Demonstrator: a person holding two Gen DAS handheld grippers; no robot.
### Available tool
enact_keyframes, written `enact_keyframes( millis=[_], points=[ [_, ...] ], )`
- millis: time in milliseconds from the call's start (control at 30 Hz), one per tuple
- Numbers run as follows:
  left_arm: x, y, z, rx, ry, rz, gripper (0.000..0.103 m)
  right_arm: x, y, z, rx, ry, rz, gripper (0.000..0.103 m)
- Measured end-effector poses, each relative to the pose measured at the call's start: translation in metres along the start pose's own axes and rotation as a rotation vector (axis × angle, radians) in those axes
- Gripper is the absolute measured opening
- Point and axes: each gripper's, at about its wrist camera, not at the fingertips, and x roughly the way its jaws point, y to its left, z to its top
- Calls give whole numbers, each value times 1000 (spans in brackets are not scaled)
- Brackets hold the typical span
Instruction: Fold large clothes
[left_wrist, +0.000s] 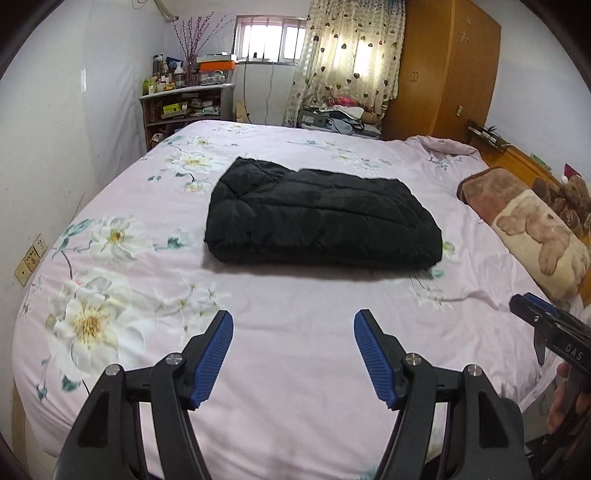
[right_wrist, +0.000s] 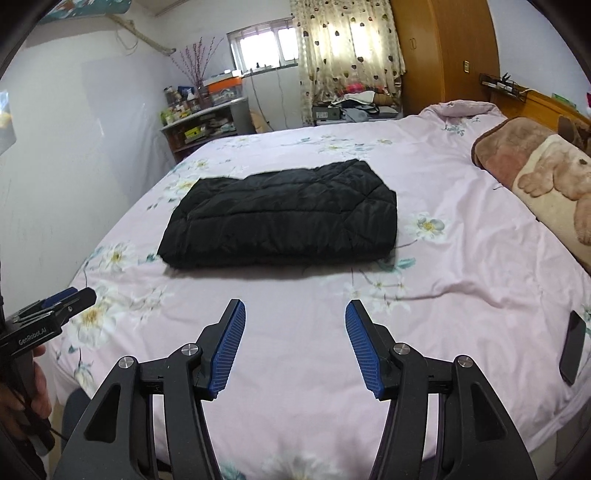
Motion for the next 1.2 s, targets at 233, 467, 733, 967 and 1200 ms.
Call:
enact_keyframes(
  millis=[233, 467, 733, 967, 1200],
  points=[
    [-1, -8, -22, 9, 32, -15, 70, -2, 20, -21, -54, 30, -2, 57],
    [1, -19, -32, 48, 39, 33, 70, 5, 27, -27, -77, 53, -1, 57],
    [3, -17, -32, 31, 45, 21, 70, 7, 32, -29, -83, 62, -5, 57],
    [2, -15, -34, 22, 44, 23, 70, 7, 33, -30, -83, 66, -5, 57],
    [3, -13, -35, 16, 44, 24, 70, 7, 33, -31, -90, 71, -5, 57]
  ],
)
